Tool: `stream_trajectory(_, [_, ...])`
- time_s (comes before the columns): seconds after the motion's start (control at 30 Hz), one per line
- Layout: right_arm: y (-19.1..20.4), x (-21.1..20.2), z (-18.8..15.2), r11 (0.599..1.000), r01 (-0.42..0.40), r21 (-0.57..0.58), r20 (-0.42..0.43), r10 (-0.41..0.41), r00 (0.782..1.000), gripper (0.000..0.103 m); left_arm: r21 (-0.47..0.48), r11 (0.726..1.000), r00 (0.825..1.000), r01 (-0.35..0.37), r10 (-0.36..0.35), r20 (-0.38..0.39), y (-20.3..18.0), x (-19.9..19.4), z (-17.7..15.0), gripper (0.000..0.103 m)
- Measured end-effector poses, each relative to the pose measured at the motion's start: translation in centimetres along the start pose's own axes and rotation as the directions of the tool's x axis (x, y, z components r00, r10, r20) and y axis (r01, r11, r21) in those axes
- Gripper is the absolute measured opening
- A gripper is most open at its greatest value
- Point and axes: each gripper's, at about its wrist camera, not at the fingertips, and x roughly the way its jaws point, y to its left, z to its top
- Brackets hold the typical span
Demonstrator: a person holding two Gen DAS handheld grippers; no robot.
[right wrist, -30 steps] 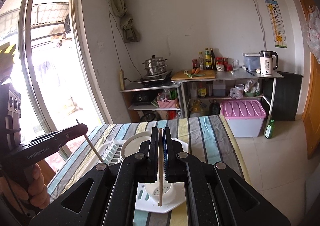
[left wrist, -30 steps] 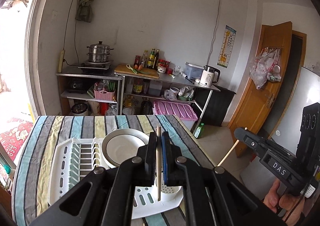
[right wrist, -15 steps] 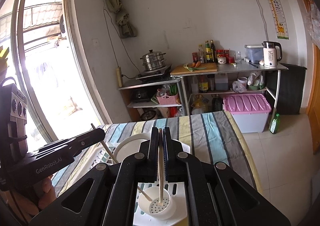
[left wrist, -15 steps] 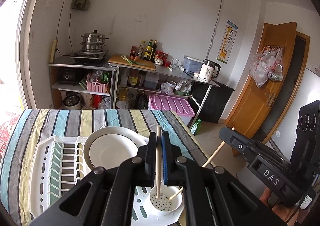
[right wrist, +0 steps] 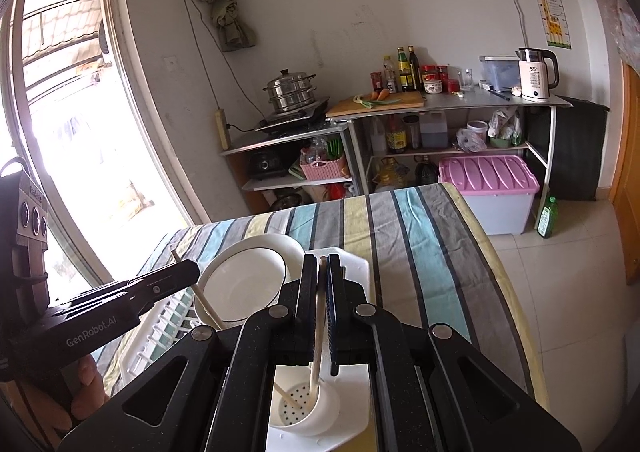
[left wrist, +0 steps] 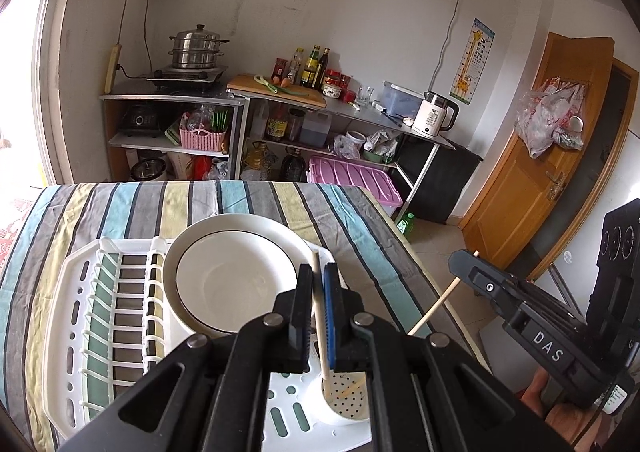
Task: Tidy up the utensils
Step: 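Lower the chopstick into the white cup and open the right tool, then move the open right tool back to the loose chopsticks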
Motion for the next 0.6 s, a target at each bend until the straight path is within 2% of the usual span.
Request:
stream_trajectory(0.1, [-0.1, 0.0, 0.0, 1.0, 0.013, -0.003, -0.01, -0.013, 1.0, 0.005, -0.008, 1.0, 1.0, 0.0, 0.0, -0.004, 0.2, -0.1, 0.0, 0.006])
stream_trajectory(0.13, [-0.1, 0.0, 0.1, 1.0, 0.015, -0.001, -0.013, -0.015, 1.0, 0.013, -0.007, 1.0, 1.0, -0.002, 0.002, -0.007, 0.2, -0.1, 0.0, 0.007])
stream_trajectory(0.17, [-0.1, 0.0, 0.1, 1.0, 0.014, 0.002, -0.015, -0.014, 1.0, 0.024, -0.004, 1.0, 1.0, -0.004, 0.004, -0.01, 0.2, -0.1, 0.0, 0.007])
stream_trajectory(0.23, [-0.1, -0.3, -0.1, 1.0, 0.01, 0.004, -0.011, -0.01, 1.0, 0.031, 0.0, 1.0, 1.0, -0.004, 0.004, -0.017, 0.4, 0.0, -0.1, 0.012])
stream_trajectory(0.3, [0.0, -0.6, -0.1, 1.0, 0.012, -0.004, -0.007, -0.012, 1.0, 0.032, -0.002, 1.0, 1.0, -0.001, 0.001, -0.021, 0.5, -0.2, -0.3, 0.022])
stream_trajectory(0.6, [0.3, -3.4, -1.2, 0.999, 0.024, -0.025, 0.017, -0.024, 1.0, 0.034, -0.012, 1.0, 1.0, -0.002, 0.001, -0.012, 1.3, -2.8, -2.0, 0.025])
